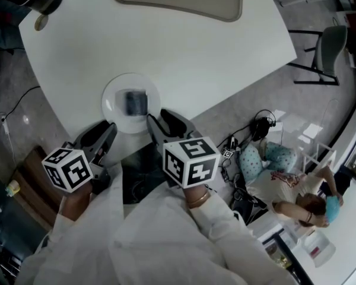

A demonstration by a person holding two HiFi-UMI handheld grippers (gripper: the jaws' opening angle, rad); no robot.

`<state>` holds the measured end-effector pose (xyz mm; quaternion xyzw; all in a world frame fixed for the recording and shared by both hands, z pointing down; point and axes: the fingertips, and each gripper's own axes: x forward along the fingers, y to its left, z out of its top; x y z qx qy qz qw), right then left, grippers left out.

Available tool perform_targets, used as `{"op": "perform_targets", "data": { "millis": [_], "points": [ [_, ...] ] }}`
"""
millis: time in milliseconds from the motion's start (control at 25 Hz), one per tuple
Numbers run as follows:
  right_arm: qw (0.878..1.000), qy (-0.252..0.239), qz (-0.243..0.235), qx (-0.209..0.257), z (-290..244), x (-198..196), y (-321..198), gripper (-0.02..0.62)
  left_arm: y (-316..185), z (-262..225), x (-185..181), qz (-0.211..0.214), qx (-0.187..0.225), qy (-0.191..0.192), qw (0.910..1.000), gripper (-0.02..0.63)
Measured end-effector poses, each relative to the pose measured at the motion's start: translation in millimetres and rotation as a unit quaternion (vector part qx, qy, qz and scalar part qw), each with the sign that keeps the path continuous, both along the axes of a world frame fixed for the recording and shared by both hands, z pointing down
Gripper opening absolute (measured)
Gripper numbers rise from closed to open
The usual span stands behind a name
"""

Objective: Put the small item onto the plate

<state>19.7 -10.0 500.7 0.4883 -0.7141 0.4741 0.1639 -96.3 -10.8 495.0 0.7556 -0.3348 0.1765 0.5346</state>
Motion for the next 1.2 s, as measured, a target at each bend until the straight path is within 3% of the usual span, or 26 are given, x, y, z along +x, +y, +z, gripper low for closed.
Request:
{"op": "perform_targets", "data": {
  "millis": [760,920,1200],
  "points": [
    [1.000,0.019,0.006,-0.004,4.6,2.0,-2.5,0.133,-12.0,2.8,0.6,-0.035,0.011,-0.019,0.9992,0.120],
    [1.000,0.022,0.012,-0.004,4.6,5.1,-3.0,0.099,-12.6,1.7,0.8,-0.035,0.016,-0.028,0.9989,0.115],
    [0.999,-0.013,0.043,-0.005,7.0,9.6,-3.7,0.081,-14.5,6.1,1.8,-0.044,0.015,-0.042,0.9980,0.083]
  ]
}}
